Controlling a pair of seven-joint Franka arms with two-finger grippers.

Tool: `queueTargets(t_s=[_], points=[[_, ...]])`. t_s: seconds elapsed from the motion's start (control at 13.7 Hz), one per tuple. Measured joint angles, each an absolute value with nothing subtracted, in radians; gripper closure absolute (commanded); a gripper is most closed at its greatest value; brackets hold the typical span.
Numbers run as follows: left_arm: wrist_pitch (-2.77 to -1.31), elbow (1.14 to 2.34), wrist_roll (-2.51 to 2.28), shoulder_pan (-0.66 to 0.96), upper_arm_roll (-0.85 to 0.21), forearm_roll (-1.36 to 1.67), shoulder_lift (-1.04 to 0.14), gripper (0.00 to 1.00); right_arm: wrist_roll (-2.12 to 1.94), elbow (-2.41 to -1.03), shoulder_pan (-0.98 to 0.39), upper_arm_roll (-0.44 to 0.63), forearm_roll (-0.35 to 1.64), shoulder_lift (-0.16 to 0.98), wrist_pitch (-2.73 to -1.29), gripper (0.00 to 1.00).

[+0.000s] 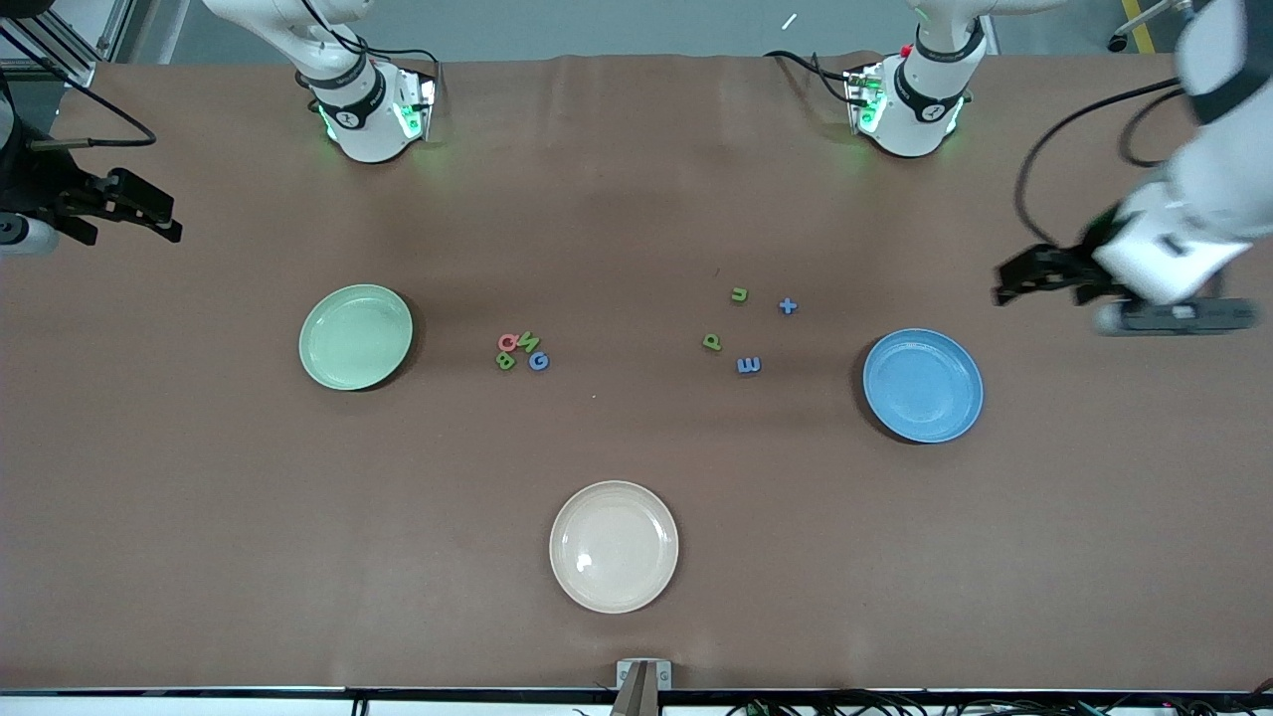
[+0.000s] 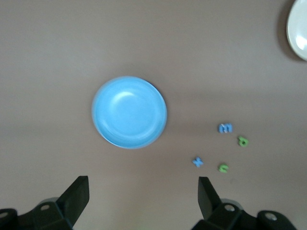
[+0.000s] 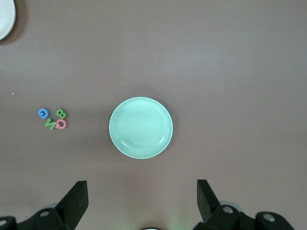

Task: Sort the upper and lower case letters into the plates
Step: 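Grasp the blue x with the left gripper while the right gripper moves out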

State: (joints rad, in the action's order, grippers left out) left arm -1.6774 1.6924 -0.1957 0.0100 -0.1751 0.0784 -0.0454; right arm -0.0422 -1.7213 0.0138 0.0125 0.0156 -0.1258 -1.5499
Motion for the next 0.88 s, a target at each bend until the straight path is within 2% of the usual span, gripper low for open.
queueTargets(t_s=[0.58, 0.88], points=[[-2.160, 2.113, -0.551, 0.019, -0.530, 0.078, -0.058, 0.00, -0.042, -1.723, 0.014, 0.013, 0.018, -0.126, -1.565, 0.00], [-2.347, 2.280, -0.574, 0.033, -0.592, 0.065, -0.088, 0.00, -0.042, -1.724, 0.014, 0.013, 0.018, -0.126, -1.557, 0.00]])
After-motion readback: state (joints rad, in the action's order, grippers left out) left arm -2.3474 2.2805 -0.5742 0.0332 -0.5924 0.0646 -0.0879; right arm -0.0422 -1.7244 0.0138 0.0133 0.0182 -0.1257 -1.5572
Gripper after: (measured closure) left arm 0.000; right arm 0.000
